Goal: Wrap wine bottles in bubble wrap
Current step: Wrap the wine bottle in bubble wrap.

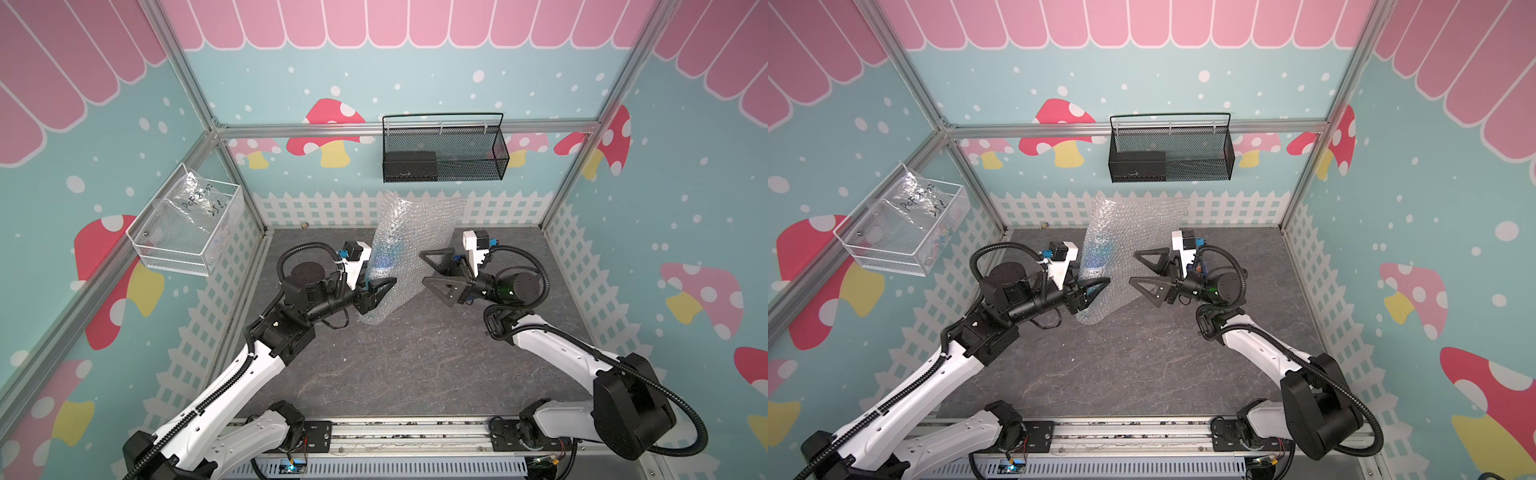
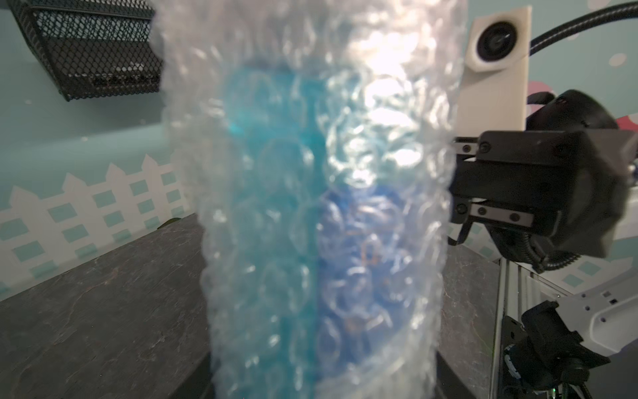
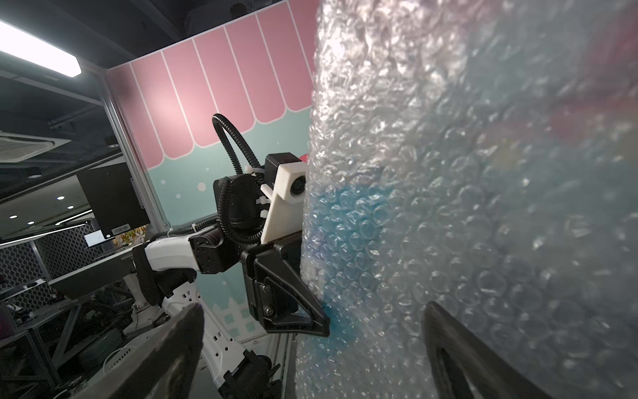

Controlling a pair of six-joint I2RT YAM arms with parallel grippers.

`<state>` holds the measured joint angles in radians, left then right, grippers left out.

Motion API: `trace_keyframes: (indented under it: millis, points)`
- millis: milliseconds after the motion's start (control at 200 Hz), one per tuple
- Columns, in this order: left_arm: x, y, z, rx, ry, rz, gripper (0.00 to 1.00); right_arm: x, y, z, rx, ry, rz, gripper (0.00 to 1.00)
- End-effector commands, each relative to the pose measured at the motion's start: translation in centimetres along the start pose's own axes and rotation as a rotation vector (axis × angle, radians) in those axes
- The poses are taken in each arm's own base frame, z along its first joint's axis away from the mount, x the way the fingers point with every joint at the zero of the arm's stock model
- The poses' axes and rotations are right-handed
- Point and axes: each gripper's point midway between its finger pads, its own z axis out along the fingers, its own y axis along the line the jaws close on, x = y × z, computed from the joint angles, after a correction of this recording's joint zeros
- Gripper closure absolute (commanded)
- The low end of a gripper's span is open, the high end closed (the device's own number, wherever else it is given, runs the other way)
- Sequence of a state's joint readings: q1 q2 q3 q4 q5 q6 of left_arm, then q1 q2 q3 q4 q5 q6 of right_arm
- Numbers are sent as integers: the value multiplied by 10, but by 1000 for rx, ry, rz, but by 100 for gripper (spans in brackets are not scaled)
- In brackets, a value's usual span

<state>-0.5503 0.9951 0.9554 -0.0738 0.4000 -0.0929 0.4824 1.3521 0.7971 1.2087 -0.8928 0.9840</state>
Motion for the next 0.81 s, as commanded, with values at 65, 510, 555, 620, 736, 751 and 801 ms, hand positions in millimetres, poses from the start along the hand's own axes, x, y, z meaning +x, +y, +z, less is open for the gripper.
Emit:
trace_keyframes:
  millis: [65, 510, 555, 620, 736, 751, 801]
  points:
    - [-53, -30, -2, 149, -203, 15, 91, 2, -1, 9, -39, 29, -1, 0]
    - [-34, -64, 11, 331, -149, -17, 91, -14, 9, 25, -146, 30, -43, 0]
    - [-34, -66, 11, 345, -150, -16, 91, -14, 11, 26, -163, 35, -52, 0]
    - [-35, -69, 12, 371, -152, -20, 91, -11, 15, 29, -189, 45, -66, 0]
    - [-35, -74, 15, 411, -151, -24, 91, -10, 19, 31, -228, 52, -82, 0]
    - [-35, -75, 15, 417, -149, -25, 91, -10, 19, 32, -233, 53, -80, 0]
    - [-35, -76, 17, 433, -147, -25, 91, -11, 22, 33, -259, 54, -80, 1]
